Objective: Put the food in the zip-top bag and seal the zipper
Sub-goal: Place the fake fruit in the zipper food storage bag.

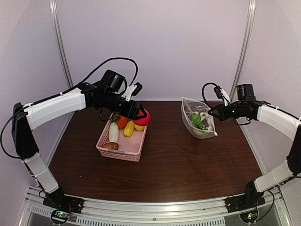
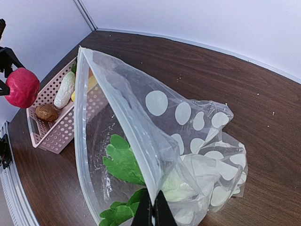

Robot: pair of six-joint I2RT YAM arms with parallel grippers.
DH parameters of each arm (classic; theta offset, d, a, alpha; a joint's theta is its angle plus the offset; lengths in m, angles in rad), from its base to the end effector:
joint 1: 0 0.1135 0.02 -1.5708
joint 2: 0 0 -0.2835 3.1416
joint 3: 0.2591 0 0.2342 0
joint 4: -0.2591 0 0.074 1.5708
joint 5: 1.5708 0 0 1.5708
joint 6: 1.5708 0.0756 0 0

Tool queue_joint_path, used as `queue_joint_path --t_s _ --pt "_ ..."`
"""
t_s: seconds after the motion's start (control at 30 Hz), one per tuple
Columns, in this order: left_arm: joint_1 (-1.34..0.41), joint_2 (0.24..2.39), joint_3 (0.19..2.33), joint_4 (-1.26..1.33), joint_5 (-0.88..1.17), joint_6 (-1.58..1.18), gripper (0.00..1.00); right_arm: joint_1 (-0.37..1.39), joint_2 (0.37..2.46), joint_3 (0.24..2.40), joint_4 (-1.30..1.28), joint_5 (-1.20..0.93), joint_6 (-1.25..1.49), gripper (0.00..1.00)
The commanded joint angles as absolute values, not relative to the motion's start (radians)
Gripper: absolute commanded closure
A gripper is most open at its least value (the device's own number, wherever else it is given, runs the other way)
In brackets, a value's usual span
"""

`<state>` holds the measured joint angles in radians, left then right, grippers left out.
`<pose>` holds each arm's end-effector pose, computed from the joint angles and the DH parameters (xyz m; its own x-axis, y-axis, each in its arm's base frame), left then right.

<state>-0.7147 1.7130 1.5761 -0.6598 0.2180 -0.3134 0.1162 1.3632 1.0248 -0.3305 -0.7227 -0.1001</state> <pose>0.2883 -0.2719 0.3170 -0.7462 0.2490 -0.6173 0.5509 0.7517 -0.3626 0.2898 0.0842 0.2913 -0.5527 -0.1400 -0.8216 -0.6609 0.6742 0.3297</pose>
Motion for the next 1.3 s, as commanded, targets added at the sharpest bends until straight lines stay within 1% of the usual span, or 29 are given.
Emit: queue_joint_path --t_s 0.0,0.1,0.2,0.33,0.43,0.53,0.67,0.8,0.97,1.13,1.27 --pt "-0.756 1.655 1.462 -0.183 0.459 -0.385 0.57 0.141 1.352 1.092 -0.414 -0.69 -0.147 1.0" --pt "-0.809 1.687 1.473 -0.03 0.509 -0.427 0.58 0.154 1.371 1.132 -0.461 -0.688 -0.157 1.0" --pt "-0.851 1.747 1.503 0.105 0.499 -0.484 0.58 0.158 1.384 1.172 -0.476 -0.723 -0.124 1.0" --pt "-0.883 1.86 1.588 0.173 0.471 -0.601 0.58 0.171 1.411 1.223 -0.502 -0.758 -0.075 1.0" --pt "-0.903 1.938 1.605 0.324 0.507 -0.702 0.59 0.184 1.433 1.249 -0.513 -0.782 -0.041 1.0" --pt "-0.907 2.016 1.641 0.388 0.493 -0.785 0.6 0.201 1.452 1.251 -0.502 -0.803 -0.011 1.0" --pt "-0.908 2.073 1.688 0.368 0.424 -0.804 0.62 0.212 1.454 1.245 -0.477 -0.824 0.022 1.0" --pt "-0.908 2.145 1.775 0.242 0.366 -0.801 0.62 0.212 1.431 1.246 -0.436 -0.846 0.061 1.0" --pt "-0.911 2.243 1.925 0.034 0.242 -0.78 0.64 0.226 1.429 1.248 -0.431 -0.885 0.076 1.0" --pt "-0.914 2.308 1.997 -0.022 0.198 -0.789 0.63 0.26 1.422 1.194 -0.368 -0.931 0.11 1.0" --pt "-0.917 2.341 2.028 -0.04 0.195 -0.795 0.63 0.261 1.412 1.191 -0.329 -0.95 0.134 1.0"
